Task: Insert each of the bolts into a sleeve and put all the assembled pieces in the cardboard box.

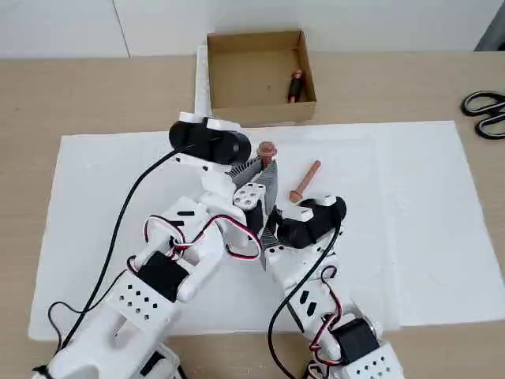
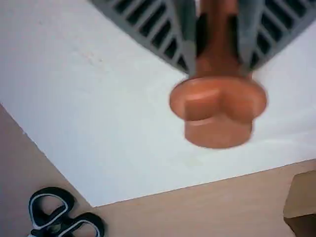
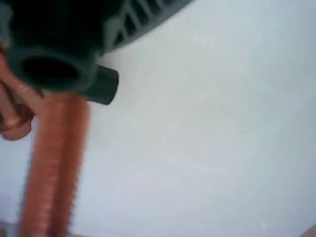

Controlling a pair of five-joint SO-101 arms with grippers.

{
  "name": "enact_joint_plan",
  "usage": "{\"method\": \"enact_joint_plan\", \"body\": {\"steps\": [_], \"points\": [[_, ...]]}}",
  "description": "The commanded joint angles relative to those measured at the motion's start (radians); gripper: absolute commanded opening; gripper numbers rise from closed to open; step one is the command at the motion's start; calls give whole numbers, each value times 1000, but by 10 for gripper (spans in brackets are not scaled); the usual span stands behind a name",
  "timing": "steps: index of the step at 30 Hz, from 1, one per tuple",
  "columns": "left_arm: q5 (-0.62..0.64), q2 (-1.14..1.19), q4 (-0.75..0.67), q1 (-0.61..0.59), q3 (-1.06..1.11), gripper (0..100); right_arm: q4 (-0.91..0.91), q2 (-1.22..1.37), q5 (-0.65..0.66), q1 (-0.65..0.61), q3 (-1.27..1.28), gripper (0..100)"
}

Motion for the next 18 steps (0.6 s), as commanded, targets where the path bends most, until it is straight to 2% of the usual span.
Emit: {"method": "enact_joint_plan", "body": {"steps": [1, 18], "points": [[0, -17, -29, -8, -5, 6, -1, -16, -11, -2, 8, 4], [2, -15, -32, 2, 39, 6, -1, -16, -11, -2, 8, 4]]}}
